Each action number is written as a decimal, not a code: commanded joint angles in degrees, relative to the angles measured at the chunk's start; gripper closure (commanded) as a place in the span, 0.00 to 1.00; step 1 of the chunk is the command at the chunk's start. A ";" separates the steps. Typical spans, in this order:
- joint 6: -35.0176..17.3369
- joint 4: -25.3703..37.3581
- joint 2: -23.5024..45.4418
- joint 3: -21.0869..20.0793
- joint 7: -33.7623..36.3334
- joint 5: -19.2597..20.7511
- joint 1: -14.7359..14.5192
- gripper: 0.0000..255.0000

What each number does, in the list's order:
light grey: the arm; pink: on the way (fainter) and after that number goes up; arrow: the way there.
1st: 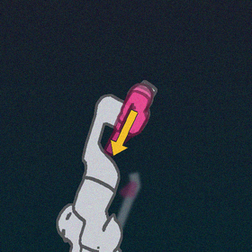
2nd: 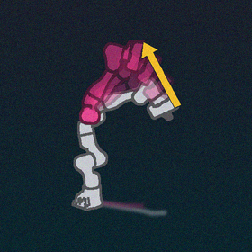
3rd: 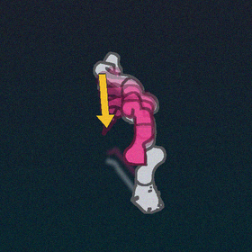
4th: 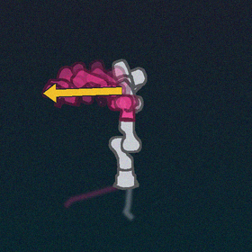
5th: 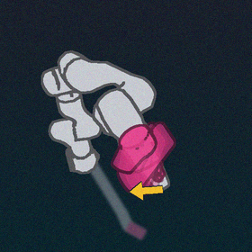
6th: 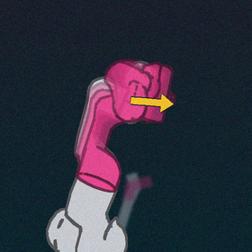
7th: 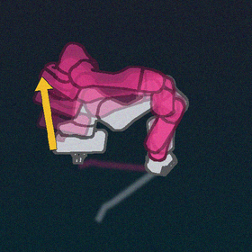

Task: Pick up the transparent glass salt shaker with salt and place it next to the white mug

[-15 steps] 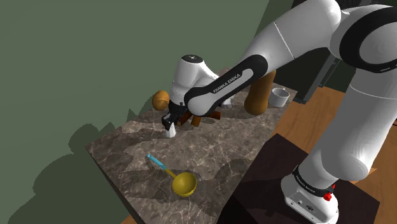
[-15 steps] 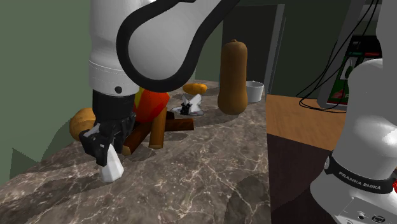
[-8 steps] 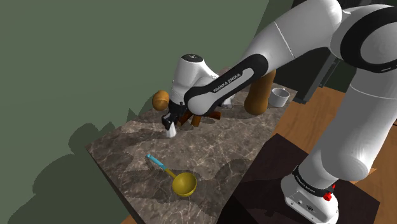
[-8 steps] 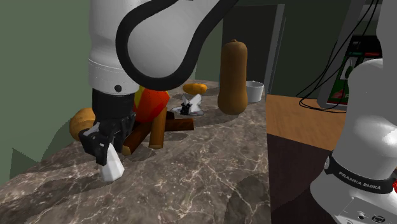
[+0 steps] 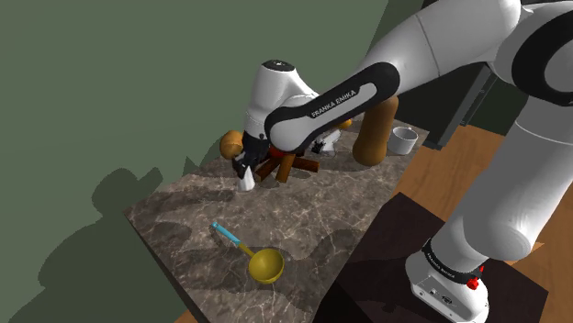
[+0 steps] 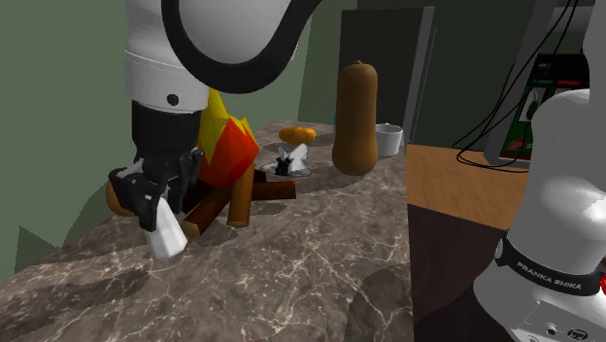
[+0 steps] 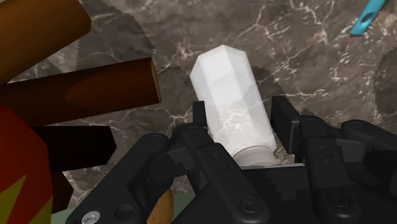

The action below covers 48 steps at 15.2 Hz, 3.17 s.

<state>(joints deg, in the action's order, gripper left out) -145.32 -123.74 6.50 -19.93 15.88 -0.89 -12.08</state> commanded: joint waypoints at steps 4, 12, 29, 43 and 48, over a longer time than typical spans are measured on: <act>3.74 1.72 -2.13 -0.16 -0.53 -1.02 0.17 1.00; 9.66 4.95 -4.96 -0.17 -1.13 -2.21 0.38 1.00; 19.33 7.81 -11.77 2.19 -6.48 -5.75 2.31 1.00; 21.88 -3.64 -23.10 15.08 -28.44 -11.13 8.86 1.00; 23.49 -4.63 -24.41 20.11 -35.76 -11.14 11.38 1.00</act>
<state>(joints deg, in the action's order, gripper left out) -122.03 -128.24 -17.87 -0.92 -18.22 -12.07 -1.28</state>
